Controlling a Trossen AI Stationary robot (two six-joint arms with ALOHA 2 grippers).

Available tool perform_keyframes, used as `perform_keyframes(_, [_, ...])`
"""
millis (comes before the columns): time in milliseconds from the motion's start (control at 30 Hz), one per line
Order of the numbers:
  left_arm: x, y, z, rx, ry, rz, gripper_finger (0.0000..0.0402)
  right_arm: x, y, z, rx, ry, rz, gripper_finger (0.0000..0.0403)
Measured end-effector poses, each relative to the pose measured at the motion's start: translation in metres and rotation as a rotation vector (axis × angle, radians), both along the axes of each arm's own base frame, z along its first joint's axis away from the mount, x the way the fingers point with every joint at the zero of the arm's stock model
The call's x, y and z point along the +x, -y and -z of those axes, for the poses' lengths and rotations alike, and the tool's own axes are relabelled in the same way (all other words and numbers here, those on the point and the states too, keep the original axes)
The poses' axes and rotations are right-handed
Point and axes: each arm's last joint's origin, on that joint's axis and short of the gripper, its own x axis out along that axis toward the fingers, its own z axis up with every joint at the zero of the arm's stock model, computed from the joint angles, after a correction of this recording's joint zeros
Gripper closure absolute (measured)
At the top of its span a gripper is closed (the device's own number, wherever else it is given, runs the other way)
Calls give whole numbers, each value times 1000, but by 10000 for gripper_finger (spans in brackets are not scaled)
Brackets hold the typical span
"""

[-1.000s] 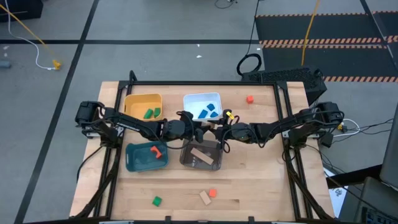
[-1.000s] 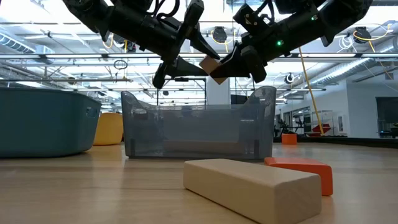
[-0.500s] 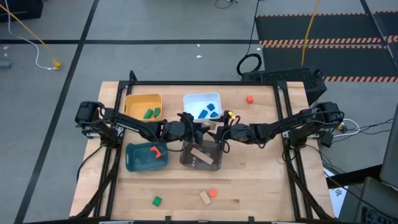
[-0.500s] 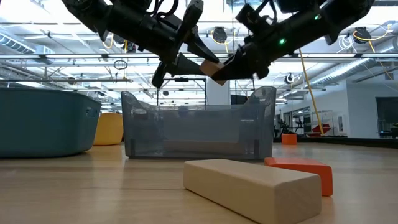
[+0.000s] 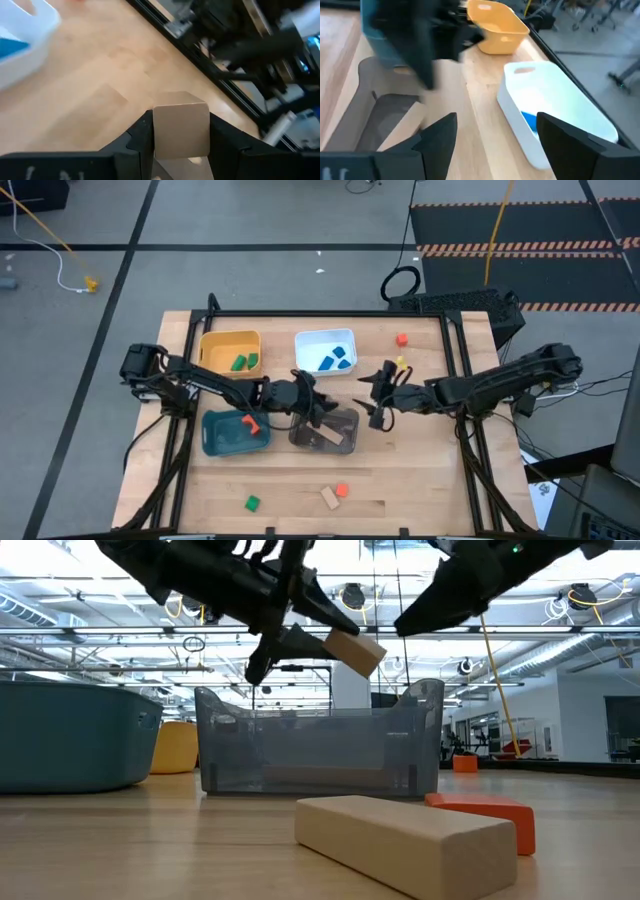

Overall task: Sort & place blocks by color
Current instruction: Put the top brown block into the black bin, then put the top orange block into the blue bin

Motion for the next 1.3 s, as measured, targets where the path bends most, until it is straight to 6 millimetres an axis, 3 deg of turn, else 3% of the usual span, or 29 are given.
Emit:
perform_keyframes(200, [-3, 23, 0, -34, -2, 111, 268, -16, 6, -2, 50, -18, 166, 143])
perform_keyframes(333, [-3, 26, 0, -53, -5, 164, 268, -25, 14, 4, 45, -58, 336, 143])
perform_keyframes(567, [-12, 32, 14, -129, -179, 234, 268, -44, 31, 26, 190, -143, 598, 143])
perform_keyframes(800, [-20, 42, 23, -124, -284, 235, 267, -58, 51, 53, 213, -181, 746, 143])
perform_keyframes(1067, [-18, 37, 23, -95, -276, 222, 181, -74, 81, 75, 219, -199, 911, 142])
perform_keyframes(1300, [-16, 31, 21, -100, -254, 206, 175, -72, 110, 80, 291, -94, 879, 142])
